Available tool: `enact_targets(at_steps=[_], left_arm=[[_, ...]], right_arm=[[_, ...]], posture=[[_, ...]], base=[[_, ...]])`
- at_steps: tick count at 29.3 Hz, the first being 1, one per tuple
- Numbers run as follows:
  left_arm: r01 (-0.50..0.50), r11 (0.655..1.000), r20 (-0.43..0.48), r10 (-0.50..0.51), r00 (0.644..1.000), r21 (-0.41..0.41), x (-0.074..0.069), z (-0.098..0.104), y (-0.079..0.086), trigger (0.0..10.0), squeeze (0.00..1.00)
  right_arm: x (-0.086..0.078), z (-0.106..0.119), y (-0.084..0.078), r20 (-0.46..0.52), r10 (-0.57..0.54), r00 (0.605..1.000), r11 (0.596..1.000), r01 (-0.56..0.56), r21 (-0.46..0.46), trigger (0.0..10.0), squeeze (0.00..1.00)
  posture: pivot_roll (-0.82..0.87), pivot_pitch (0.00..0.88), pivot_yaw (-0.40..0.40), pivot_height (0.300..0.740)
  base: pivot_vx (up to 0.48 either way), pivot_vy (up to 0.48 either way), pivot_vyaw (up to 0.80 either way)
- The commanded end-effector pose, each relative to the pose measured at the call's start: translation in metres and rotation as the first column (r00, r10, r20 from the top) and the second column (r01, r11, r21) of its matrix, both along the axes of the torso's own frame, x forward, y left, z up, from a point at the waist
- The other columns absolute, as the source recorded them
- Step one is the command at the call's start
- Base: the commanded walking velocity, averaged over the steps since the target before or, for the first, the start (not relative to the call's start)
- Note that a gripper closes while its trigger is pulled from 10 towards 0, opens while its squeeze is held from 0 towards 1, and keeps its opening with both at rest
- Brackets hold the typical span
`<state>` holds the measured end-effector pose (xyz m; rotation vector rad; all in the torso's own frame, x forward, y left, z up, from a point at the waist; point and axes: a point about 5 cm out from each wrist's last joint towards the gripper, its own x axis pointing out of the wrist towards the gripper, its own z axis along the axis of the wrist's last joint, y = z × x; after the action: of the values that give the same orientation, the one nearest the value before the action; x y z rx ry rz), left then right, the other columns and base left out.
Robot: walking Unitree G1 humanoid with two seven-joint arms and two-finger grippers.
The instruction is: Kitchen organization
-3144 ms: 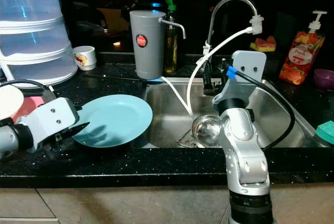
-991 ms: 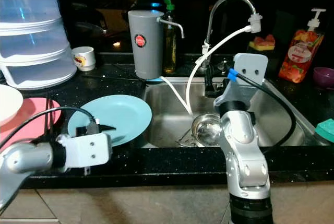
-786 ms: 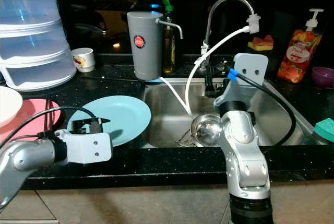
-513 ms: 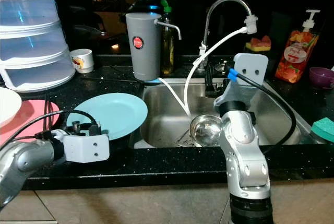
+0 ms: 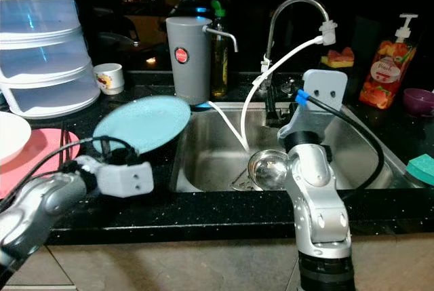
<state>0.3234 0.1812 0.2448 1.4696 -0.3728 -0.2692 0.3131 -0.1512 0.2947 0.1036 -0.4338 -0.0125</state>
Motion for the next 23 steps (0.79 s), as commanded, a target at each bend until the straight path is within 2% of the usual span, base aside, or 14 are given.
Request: enact_targets(at_steps=[1, 4, 5, 7, 9, 14, 15, 19, 23], left_arm=[[0.036, 0.999, 0.055, -0.035, 0.998, -0.009, 0.0, 0.005, -0.006, 10.0, 0.0], [0.124, 0.992, 0.099, -0.122, 0.988, -0.011, -0.004, 0.007, -0.022, 10.0, 0.0], [0.124, 0.992, 0.099, -0.122, 0.988, -0.011, -0.004, 0.007, -0.022, 10.0, 0.0], [0.189, 0.982, 0.11, -0.189, 0.976, 0.006, -0.005, 0.004, -0.037, 10.0, 0.0], [0.241, 0.97, 0.12, -0.242, 0.963, 0.02, -0.003, 0.0, -0.05, 10.0, 0.0], [0.295, 0.955, 0.162, -0.295, 0.942, 0.027, 0.001, 0.002, -0.064, 10.0, 0.0], [0.295, 0.955, 0.162, -0.295, 0.942, 0.027, 0.001, 0.002, -0.064, 10.0, 0.0], [0.35, 0.936, 0.173, -0.35, 0.921, 0.028, 0.0, 0.001, -0.077, 10.0, 0.0], [0.367, 0.93, 0.176, -0.365, 0.914, 0.024, -0.002, 0.001, -0.081, 10.0, 0.0]], right_arm=[[0.004, -0.01, 0.0, -0.063, 0.039, 0.997, 0.998, -0.036, 0.057, 10.0, 0.0], [0.005, -0.019, 0.011, -0.128, 0.241, 0.962, 0.956, -0.212, 0.204, 10.0, 0.0], [0.005, -0.019, 0.011, -0.128, 0.241, 0.962, 0.956, -0.212, 0.204, 10.0, 0.0], [0.002, -0.025, 0.022, -0.135, 0.406, 0.904, 0.881, -0.347, 0.322, 10.0, 0.0], [0.0, -0.031, 0.032, -0.118, 0.545, 0.83, 0.768, -0.437, 0.469, 10.0, 0.0], [-0.003, -0.035, 0.039, -0.077, 0.642, 0.763, 0.645, -0.482, 0.593, 10.0, 0.0], [-0.003, -0.035, 0.039, -0.077, 0.642, 0.763, 0.645, -0.482, 0.593, 10.0, 0.0], [-0.006, -0.036, 0.044, -0.045, 0.694, 0.718, 0.56, -0.5, 0.66, 10.0, 0.0], [-0.005, -0.038, 0.045, -0.051, 0.699, 0.713, 0.552, -0.493, 0.672, 10.0, 0.0]], posture=[[0.03, 0.042, -0.036, 0.74], [0.03, 0.041, -0.039, 0.74], [0.03, 0.041, -0.039, 0.74], [0.04, 0.041, -0.042, 0.74], [0.04, 0.041, -0.042, 0.74], [0.03, 0.039, -0.044, 0.74], [0.03, 0.039, -0.044, 0.74], [0.02, 0.039, -0.045, 0.74], [0.03, 0.039, -0.047, 0.74]], base=[[0.0, 0.0, 0.0], [0.0, 0.0, 0.0], [0.0, 0.0, 0.0], [0.0, 0.0, 0.0], [0.0, 0.0, 0.0], [0.0, 0.0, 0.0], [0.0, 0.0, 0.0], [0.0, 0.0, 0.0], [0.0, 0.0, 0.0]])
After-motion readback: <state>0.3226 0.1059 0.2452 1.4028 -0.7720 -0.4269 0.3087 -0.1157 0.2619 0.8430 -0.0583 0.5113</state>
